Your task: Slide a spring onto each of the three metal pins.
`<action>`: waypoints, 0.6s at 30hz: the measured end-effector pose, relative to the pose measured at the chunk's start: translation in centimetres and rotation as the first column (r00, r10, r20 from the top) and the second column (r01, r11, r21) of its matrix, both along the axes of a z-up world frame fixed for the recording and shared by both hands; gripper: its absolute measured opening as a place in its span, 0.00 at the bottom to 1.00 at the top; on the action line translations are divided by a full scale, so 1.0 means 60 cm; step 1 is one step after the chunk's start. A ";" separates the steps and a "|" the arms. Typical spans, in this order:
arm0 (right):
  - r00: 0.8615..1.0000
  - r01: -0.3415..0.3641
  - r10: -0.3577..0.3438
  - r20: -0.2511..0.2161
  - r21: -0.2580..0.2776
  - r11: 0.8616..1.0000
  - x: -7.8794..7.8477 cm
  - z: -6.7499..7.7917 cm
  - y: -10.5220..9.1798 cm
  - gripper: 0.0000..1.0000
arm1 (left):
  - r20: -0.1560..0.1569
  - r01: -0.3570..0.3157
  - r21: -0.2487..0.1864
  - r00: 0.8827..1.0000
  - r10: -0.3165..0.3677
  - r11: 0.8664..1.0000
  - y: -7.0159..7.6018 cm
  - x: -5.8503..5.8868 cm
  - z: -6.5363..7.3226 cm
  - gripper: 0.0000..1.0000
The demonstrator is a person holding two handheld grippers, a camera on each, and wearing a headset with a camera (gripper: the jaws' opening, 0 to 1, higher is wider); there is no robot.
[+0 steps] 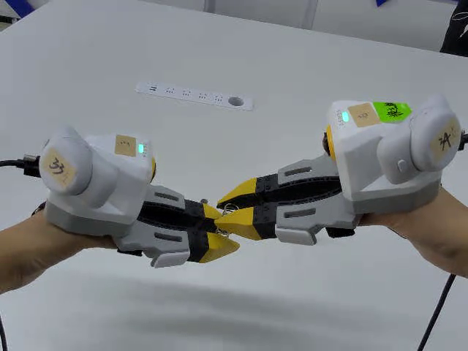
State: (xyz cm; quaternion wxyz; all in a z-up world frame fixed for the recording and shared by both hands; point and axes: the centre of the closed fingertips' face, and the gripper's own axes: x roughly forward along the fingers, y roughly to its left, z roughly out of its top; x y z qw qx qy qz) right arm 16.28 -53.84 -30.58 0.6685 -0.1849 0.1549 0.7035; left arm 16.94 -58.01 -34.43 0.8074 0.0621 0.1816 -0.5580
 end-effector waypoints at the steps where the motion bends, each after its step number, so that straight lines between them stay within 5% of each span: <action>1: 1.000 0.003 -0.003 0.004 -0.003 1.000 0.002 0.001 -0.001 0.11 | 0.005 -0.006 0.008 1.000 0.006 1.000 0.002 0.002 -0.001 0.17; 7: 1.000 0.026 -0.026 0.009 0.008 1.000 0.015 0.010 -0.009 0.11 | -0.002 -0.032 0.030 0.999 0.032 0.999 0.015 0.010 -0.008 0.24; 10: 0.999 0.048 -0.048 0.013 0.007 0.999 0.028 0.011 -0.016 0.11 | -0.039 -0.050 0.013 0.998 0.050 0.999 0.022 0.012 -0.006 0.31; 18: 0.991 0.132 -0.132 0.023 0.002 0.991 0.087 0.009 -0.038 0.11 | -0.009 -0.115 0.013 0.993 0.115 0.993 0.051 0.031 0.001 0.45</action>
